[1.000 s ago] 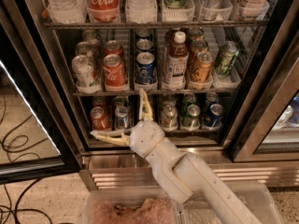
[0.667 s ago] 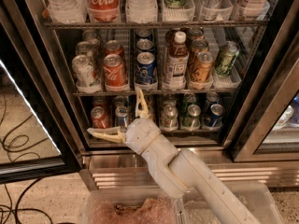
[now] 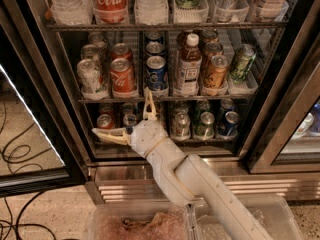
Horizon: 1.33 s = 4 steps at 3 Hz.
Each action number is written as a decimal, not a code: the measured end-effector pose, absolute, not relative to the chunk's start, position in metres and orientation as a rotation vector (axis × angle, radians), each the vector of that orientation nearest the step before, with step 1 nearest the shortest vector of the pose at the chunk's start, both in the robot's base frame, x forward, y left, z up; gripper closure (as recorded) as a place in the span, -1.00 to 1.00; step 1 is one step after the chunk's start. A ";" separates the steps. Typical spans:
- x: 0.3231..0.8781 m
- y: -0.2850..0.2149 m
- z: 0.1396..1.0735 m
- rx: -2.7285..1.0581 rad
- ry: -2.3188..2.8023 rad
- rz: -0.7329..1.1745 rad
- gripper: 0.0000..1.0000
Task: Pick coke can from middle shelf of fridge
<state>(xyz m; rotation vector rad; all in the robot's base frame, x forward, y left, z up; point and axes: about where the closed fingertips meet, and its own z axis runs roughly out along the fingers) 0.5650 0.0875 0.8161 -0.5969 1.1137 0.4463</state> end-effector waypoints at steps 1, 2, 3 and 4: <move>0.573 0.077 0.820 -0.549 1.137 0.357 -1.00; 0.573 0.077 0.820 -0.549 1.137 0.357 -1.00; 0.582 0.089 0.820 -0.522 1.133 0.375 -1.00; 0.582 0.089 0.820 -0.522 1.133 0.375 -1.00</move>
Offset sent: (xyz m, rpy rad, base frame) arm 0.0081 -0.0029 0.0049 0.0017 -0.0045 -0.0614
